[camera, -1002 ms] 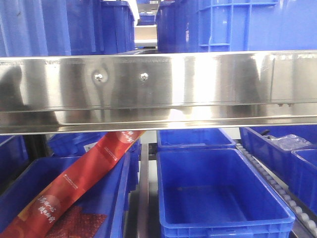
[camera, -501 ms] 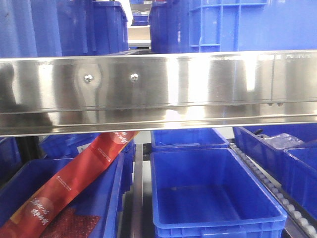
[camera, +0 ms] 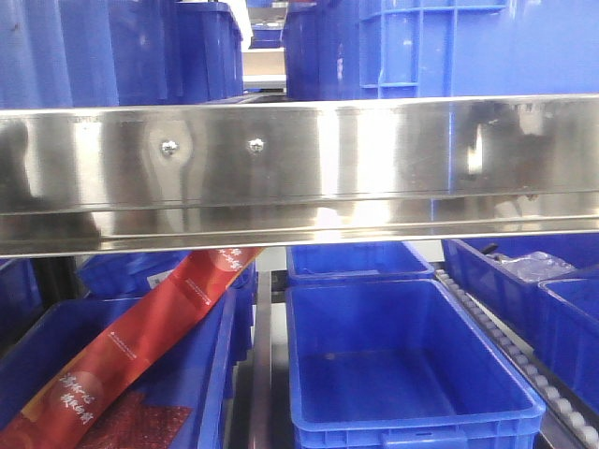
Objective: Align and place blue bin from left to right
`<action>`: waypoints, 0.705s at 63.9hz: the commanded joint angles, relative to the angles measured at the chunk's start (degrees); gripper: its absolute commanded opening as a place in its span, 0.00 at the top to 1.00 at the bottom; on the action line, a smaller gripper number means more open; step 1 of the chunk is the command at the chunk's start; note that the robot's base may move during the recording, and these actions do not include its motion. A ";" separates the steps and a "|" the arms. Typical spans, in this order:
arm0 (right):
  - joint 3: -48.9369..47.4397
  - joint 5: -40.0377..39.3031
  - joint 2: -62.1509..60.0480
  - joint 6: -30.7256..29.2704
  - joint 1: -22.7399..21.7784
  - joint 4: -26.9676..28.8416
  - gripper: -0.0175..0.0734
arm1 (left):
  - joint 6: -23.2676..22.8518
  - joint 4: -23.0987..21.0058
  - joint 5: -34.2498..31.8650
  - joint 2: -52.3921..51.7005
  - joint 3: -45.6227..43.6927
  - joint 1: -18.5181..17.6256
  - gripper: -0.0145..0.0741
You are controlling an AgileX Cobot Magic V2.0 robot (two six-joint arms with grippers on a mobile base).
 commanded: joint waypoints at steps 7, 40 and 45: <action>0.00 -0.95 -0.37 -0.74 -2.23 0.12 0.89 | 0.12 -0.39 -1.16 -0.29 -0.14 -0.23 0.83; 0.00 -4.31 -0.37 -0.74 -2.01 0.12 0.89 | 0.12 -0.39 -1.16 -0.29 -0.14 -0.23 0.83; 0.00 -4.31 -0.37 -0.74 -2.01 0.12 0.89 | 0.12 -0.39 -1.16 -0.29 -0.14 -0.23 0.83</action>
